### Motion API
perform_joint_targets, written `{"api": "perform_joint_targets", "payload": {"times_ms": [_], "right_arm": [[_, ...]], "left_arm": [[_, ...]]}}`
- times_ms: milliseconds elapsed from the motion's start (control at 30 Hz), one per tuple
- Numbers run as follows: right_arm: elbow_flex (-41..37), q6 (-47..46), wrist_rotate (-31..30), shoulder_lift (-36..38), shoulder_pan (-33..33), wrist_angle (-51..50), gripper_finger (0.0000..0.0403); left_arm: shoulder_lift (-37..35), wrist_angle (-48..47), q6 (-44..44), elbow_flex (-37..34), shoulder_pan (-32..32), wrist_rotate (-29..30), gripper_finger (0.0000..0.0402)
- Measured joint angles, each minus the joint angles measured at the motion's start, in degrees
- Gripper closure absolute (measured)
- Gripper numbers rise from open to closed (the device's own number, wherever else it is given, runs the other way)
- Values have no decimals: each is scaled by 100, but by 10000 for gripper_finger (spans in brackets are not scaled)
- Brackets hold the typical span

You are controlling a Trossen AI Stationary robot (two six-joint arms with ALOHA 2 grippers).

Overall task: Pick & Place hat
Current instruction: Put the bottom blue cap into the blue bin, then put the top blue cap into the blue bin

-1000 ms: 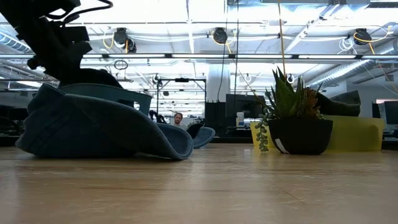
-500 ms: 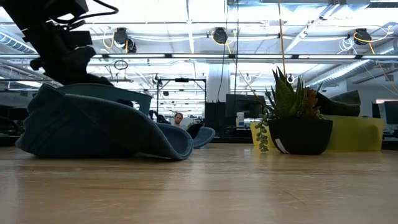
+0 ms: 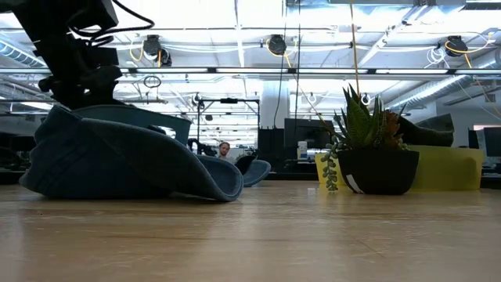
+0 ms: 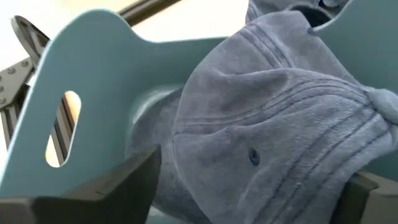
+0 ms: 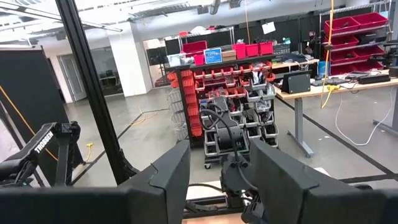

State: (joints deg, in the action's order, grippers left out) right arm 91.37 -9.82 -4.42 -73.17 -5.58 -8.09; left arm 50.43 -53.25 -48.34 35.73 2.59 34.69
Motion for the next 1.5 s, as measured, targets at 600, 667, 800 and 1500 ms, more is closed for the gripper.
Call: {"api": "perform_joint_targets", "payload": {"times_ms": [600, 667, 800, 1500], "right_arm": [[0, 0, -1, 0, 2, -17, 245], [0, 0, -1, 0, 2, -36, 245], [0, 0, -1, 0, 2, -60, 245], [0, 468, -5, 52, 2, -83, 245]], "left_arm": [[-148, 1387, 529, 9, 496, -2272, 15], [-219, 1381, 606, 9, 549, -2317, 15], [-402, 1405, 634, 9, 629, -2495, 16], [-1194, 5940, 514, 9, 678, -4301, 16]]}}
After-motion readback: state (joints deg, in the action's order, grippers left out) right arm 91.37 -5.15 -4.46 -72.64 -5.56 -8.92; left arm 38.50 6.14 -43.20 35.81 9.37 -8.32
